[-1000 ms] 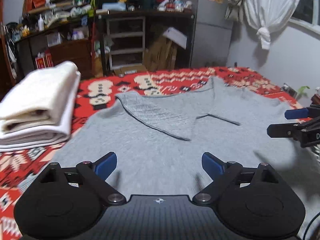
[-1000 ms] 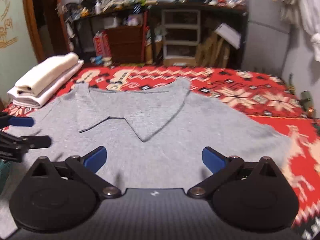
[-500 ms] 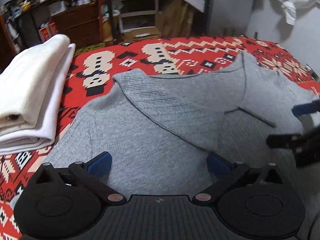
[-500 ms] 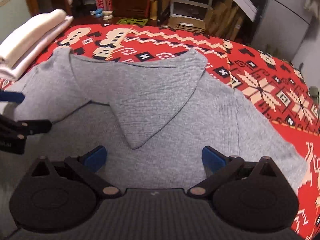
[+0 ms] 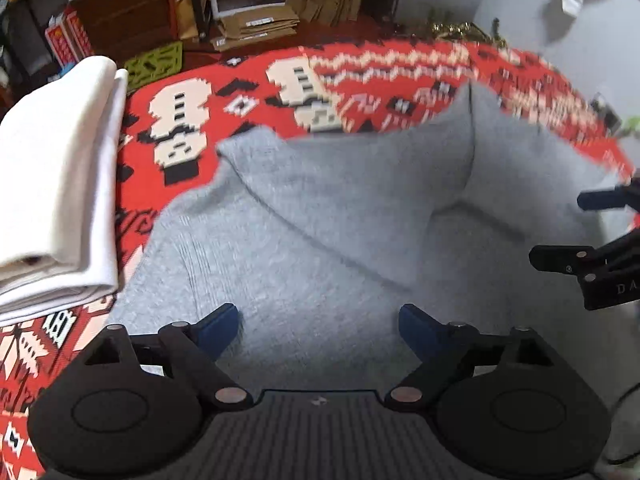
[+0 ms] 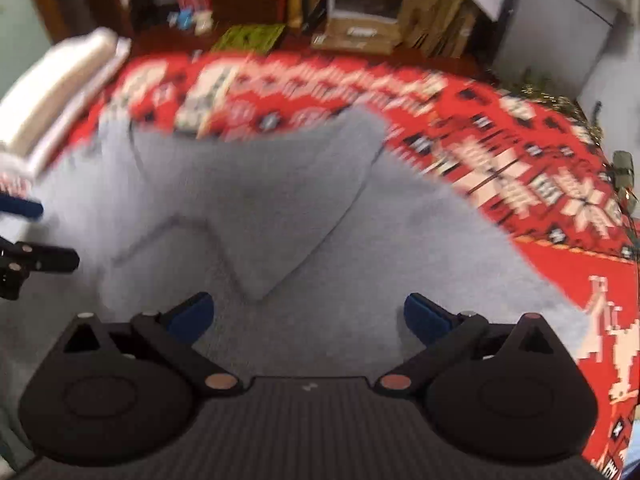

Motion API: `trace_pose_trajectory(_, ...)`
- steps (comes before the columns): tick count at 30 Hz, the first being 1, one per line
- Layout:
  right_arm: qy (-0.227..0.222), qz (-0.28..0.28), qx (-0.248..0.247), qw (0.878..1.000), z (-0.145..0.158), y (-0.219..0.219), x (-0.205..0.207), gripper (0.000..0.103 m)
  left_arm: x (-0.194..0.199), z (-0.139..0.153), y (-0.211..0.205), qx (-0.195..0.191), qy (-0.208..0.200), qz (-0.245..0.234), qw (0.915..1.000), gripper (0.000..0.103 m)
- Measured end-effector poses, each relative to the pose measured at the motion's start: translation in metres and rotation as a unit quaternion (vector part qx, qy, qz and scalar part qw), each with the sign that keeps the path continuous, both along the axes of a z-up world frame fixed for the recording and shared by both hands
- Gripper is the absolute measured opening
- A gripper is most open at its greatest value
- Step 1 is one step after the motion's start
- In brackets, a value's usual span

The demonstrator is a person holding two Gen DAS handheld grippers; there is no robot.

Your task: Fold clothes

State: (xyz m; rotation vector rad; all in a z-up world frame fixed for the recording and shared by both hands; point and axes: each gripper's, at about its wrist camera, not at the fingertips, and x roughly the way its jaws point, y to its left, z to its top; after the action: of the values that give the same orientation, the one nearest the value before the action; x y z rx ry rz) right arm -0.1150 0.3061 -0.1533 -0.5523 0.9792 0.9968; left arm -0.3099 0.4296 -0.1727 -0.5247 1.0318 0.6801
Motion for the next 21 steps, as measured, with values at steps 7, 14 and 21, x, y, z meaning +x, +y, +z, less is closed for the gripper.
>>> trace_pose_trajectory(7, -0.015, -0.049, 0.040, 0.998, 0.030, -0.013, 0.073, 0.087, 0.075, 0.040, 0.036, 0.014, -0.065, -0.058, 0.9961, 0.084)
trace_pose_trajectory(14, -0.008, -0.045, 0.053, 0.998, 0.030, -0.006, 0.137, 0.040, 0.182, 0.016, 0.071, -0.007, -0.071, -0.162, 0.9843, 0.064)
trace_pose_trajectory(21, 0.021, -0.016, 0.028, 0.999, 0.000, 0.021, 0.158, 0.023, 0.233, -0.020, 0.079, -0.057, -0.040, -0.220, 0.9731, 0.048)
